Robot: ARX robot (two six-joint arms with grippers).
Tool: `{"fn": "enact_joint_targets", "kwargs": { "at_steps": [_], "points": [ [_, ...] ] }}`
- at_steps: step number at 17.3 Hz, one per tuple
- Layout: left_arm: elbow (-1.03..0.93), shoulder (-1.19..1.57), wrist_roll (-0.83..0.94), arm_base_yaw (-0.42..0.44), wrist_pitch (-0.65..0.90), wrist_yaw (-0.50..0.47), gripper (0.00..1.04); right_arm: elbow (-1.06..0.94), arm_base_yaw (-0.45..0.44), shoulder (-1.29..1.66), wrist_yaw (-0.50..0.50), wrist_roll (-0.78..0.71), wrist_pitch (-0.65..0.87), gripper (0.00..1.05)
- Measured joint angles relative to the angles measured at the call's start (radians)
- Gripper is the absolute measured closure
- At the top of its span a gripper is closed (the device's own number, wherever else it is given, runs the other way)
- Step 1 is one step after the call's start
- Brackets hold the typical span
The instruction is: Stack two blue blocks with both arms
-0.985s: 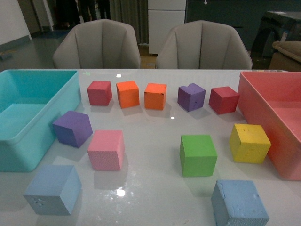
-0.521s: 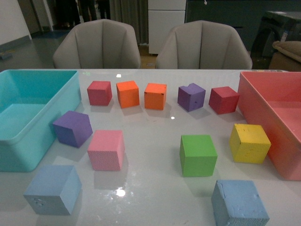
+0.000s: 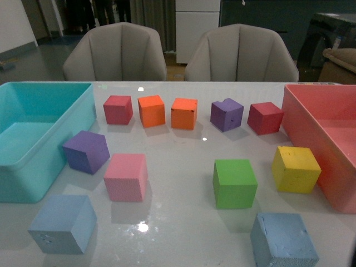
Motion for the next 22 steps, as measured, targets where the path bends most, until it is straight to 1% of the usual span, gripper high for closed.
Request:
{"fn": "enact_joint_targets", "kwargs": {
  "at_steps": [1, 3, 6, 8, 13, 17, 21, 22],
  "points": [
    [0.0, 0.0, 0.0, 0.0, 0.0, 0.0, 0.07, 0.0, 0.039, 0.127, -0.019, 0.038, -0.021, 0.06],
    [0.0, 0.0, 0.0, 0.0, 0.0, 0.0, 0.07, -0.002, 0.112, 0.288, -0.022, 0.098, -0.006, 0.06],
    [0.0, 0.0, 0.0, 0.0, 0.0, 0.0, 0.07, 0.02, 0.197, 0.417, -0.024, 0.188, -0.023, 0.06],
    [0.0, 0.0, 0.0, 0.0, 0.0, 0.0, 0.07, 0.06, 0.245, 0.452, -0.021, 0.22, -0.036, 0.06],
    [0.0, 0.0, 0.0, 0.0, 0.0, 0.0, 0.07, 0.116, 0.284, 0.573, -0.021, 0.273, -0.055, 0.06],
    [0.0, 0.0, 0.0, 0.0, 0.0, 0.0, 0.07, 0.139, 0.322, 0.682, -0.003, 0.288, -0.005, 0.06],
    [0.0, 0.0, 0.0, 0.0, 0.0, 0.0, 0.07, 0.099, 0.35, 0.74, 0.014, 0.298, 0.045, 0.06],
    [0.0, 0.0, 0.0, 0.0, 0.0, 0.0, 0.07, 0.087, 0.351, 0.74, 0.022, 0.299, 0.051, 0.13]
  ]
}}
